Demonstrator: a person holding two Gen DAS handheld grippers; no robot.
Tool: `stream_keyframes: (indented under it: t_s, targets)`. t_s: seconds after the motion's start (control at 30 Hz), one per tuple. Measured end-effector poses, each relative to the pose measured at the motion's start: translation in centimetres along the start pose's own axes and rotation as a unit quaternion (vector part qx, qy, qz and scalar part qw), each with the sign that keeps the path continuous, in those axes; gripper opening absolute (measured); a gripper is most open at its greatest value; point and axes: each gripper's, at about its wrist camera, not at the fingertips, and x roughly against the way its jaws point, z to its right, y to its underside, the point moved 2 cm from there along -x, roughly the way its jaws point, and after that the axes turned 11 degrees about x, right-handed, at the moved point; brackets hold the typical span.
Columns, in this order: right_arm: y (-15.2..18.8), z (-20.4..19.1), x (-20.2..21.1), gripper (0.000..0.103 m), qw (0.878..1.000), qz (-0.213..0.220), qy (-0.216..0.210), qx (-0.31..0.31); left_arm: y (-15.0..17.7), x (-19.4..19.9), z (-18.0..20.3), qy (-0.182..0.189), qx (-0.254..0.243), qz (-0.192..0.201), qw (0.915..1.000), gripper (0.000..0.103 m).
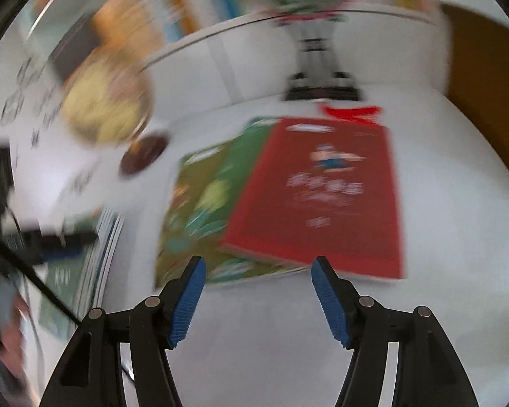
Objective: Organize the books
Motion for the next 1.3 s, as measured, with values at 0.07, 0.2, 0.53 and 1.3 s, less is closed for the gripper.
stream_keyframes:
  t_s: [0.07, 0.2, 0.53, 1.3]
  targets:
    - [-0.1, 2.7, 0.0, 0.063, 0.999, 0.010, 0.006, -0.037, 0.0, -1.0, 2.8, 0.006, -0.029, 0.007, 0.9995, 0.072]
    - [-0.6, 7.3, -1.0, 0.063, 0.996, 0.014, 0.006, -0.090, -0.3, -3.9, 6.8, 0.006, -0.066, 0.005, 0.9978, 0.072]
    - [-0.6, 11.5, -3.3, 0.063, 0.991, -0.013, -0.046, -0.122, 0.6, -9.2, 11.1, 0.024, -0.096, -0.008, 0.9950, 0.073]
    - [-1.1, 8.8, -4.8, 0.076, 0.993, -0.075, -0.089, -0.021, 4.3, -8.2, 9.2, -0.028, -0.166, -0.029, 0.9852, 0.077]
